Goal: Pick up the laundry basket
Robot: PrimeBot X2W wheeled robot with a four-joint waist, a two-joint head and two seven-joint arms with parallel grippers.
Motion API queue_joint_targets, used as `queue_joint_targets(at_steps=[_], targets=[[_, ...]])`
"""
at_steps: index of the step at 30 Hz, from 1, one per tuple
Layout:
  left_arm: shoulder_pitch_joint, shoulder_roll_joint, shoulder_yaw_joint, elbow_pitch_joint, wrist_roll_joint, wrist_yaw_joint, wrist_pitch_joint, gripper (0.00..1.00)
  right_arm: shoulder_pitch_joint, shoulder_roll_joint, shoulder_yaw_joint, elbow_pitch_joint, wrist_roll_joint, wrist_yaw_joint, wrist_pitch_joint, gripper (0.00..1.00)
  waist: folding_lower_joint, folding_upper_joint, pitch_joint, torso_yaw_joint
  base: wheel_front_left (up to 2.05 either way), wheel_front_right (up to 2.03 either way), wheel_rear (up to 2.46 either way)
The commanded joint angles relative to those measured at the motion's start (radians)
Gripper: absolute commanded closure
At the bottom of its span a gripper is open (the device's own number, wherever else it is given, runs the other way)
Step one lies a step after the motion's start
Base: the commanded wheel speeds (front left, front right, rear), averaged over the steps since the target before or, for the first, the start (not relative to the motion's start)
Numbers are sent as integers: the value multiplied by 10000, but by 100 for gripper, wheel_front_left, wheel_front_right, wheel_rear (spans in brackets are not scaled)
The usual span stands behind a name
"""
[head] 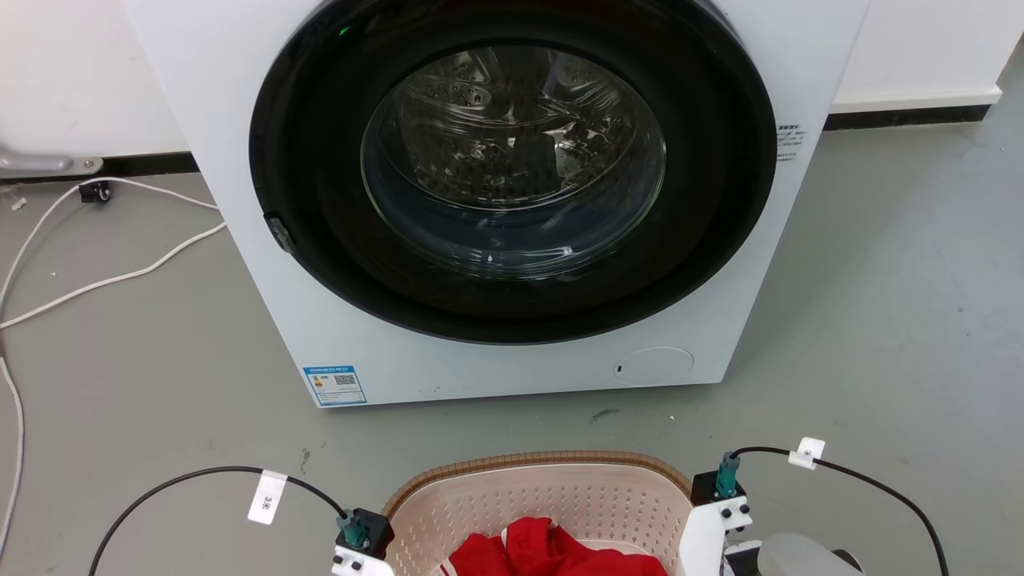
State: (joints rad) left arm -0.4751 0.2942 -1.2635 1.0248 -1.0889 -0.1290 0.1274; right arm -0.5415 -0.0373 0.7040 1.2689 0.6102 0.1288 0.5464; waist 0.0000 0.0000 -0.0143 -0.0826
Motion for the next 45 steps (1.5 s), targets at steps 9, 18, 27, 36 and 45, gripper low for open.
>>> queue_joint_targets(at_steps=[9,18,27,36,45], targets=[[-140,331,-140,118,57,-23,-18,100,-157,-237,251,86,19,35,41,100,0,0,31,-31,0,0,0],[-130,345,-163,160,5,-21,-18,100,-126,-238,332,122,109,35,25,100,0,0,23,-40,0,0,0],[-68,314,-174,165,-49,-21,0,100,-77,-240,408,137,232,35,17,100,0,0,-1,-42,0,0,0],[-60,331,-184,168,-43,-22,41,100,-58,-238,504,80,385,35,37,100,0,0,7,-65,0,0,0],[-104,336,-194,131,-33,-22,68,100,-136,-239,556,128,454,36,40,100,0,0,27,-50,0,0,0]])
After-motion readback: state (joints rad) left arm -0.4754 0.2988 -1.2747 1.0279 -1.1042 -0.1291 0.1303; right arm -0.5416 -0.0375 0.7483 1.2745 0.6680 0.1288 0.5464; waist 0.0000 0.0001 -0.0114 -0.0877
